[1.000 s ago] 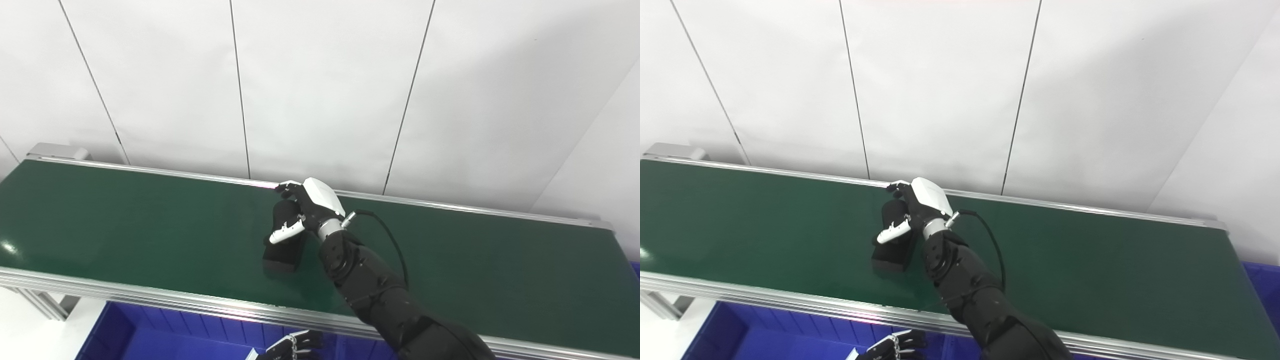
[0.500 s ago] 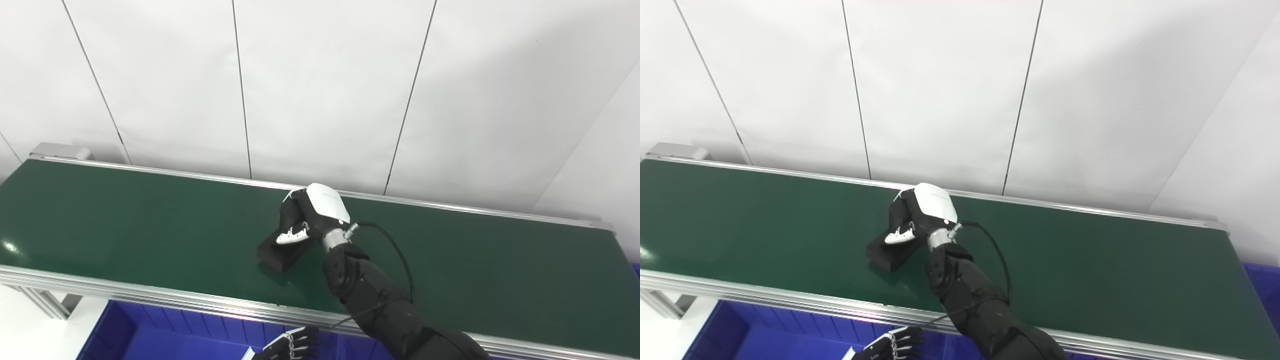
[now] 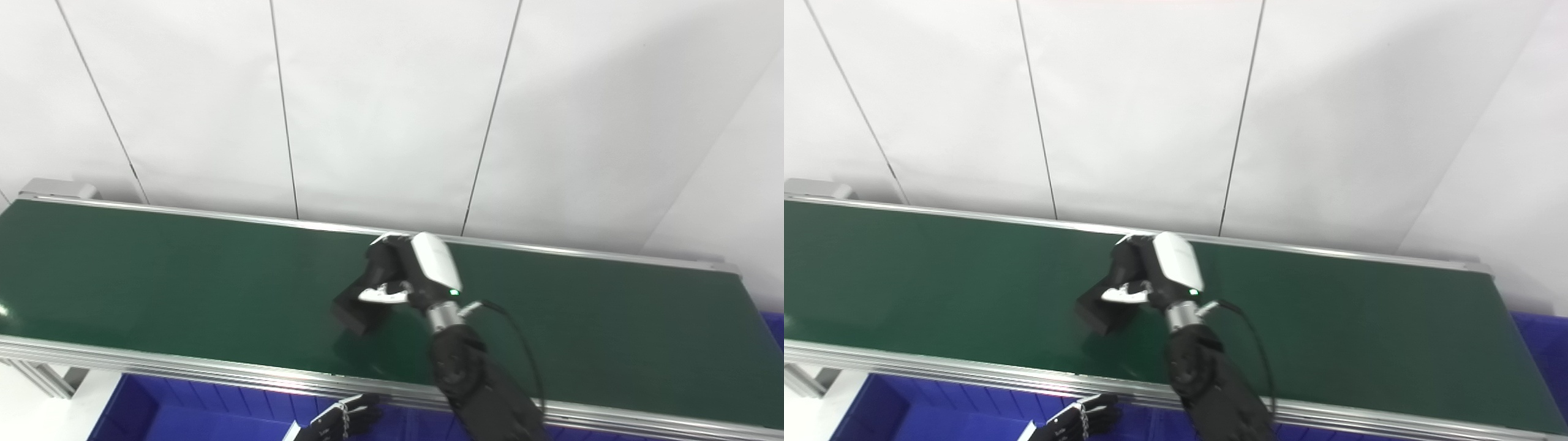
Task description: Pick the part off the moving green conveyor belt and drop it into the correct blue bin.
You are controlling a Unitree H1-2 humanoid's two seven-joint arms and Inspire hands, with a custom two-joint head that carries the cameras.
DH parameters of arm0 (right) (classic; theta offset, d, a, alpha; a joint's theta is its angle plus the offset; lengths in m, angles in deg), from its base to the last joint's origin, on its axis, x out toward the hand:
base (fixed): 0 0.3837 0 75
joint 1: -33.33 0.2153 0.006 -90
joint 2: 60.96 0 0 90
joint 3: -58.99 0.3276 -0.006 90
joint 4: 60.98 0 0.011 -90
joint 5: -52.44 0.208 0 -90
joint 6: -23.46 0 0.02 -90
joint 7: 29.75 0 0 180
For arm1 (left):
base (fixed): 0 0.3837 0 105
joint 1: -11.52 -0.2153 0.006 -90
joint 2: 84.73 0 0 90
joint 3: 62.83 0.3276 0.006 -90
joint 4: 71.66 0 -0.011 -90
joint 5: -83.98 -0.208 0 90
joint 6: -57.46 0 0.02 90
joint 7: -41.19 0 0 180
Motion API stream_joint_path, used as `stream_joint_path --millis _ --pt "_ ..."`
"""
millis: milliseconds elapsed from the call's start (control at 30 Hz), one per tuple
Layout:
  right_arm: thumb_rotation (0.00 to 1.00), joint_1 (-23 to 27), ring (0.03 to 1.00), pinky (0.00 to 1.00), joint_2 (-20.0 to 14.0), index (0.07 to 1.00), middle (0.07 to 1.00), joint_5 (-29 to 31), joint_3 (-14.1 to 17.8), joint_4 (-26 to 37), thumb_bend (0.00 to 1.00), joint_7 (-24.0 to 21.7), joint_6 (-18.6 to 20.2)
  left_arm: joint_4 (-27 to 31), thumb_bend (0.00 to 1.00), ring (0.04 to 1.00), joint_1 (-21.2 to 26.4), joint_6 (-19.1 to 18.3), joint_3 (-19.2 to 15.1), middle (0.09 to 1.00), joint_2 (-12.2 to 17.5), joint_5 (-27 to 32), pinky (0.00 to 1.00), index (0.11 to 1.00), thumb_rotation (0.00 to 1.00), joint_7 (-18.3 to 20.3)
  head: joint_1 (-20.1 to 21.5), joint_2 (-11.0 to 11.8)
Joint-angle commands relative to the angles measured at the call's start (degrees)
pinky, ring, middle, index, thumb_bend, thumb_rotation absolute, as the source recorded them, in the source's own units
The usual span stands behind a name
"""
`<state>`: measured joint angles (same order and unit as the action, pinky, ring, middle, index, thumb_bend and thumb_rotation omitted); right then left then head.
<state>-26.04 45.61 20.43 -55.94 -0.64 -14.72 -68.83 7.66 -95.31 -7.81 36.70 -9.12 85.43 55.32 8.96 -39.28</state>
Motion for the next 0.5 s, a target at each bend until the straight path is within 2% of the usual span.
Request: stream_joint_path --millis 0,100,167,333,467 --pt "0.00 -0.60 0.396 0.29 -0.74 0.569 0.509 1.07 1.88 10.64 0.49 -3.53 3.25 2.16 0.89 0.814 0.08 2.19 -0.62 0.778 -0.20 1.77 0.83 0.804 0.26 1.44 0.14 -0.26" --pt "0.00 -6.33 0.400 0.30 -2.73 0.563 0.522 3.06 4.23 22.10 0.49 -8.00 7.07 2.72 0.89 0.817 -0.09 2.19 -1.59 0.792 0.17 1.30 0.82 0.808 0.27 1.64 0.80 -1.80" --pt "0.00 -9.51 0.411 0.28 -3.92 0.557 0.535 3.50 5.43 27.62 0.48 -10.10 8.63 3.10 0.88 0.808 -0.28 2.19 -2.30 0.804 0.25 1.59 0.80 0.807 0.27 1.94 0.88 -2.48" --pt "0.00 -16.23 0.420 0.28 -6.19 0.552 0.544 4.28 8.14 39.19 0.48 -15.14 13.67 4.44 0.90 0.792 -0.77 2.18 -3.59 0.798 0.28 2.27 0.78 0.799 0.27 2.87 0.82 -4.86" --pt "0.00 -21.04 0.404 0.28 -8.18 0.569 0.528 4.54 9.64 46.35 0.48 -17.97 15.14 6.07 0.91 0.795 -1.09 2.19 -4.02 0.795 0.43 2.85 0.78 0.794 0.27 3.46 1.07 -7.09"
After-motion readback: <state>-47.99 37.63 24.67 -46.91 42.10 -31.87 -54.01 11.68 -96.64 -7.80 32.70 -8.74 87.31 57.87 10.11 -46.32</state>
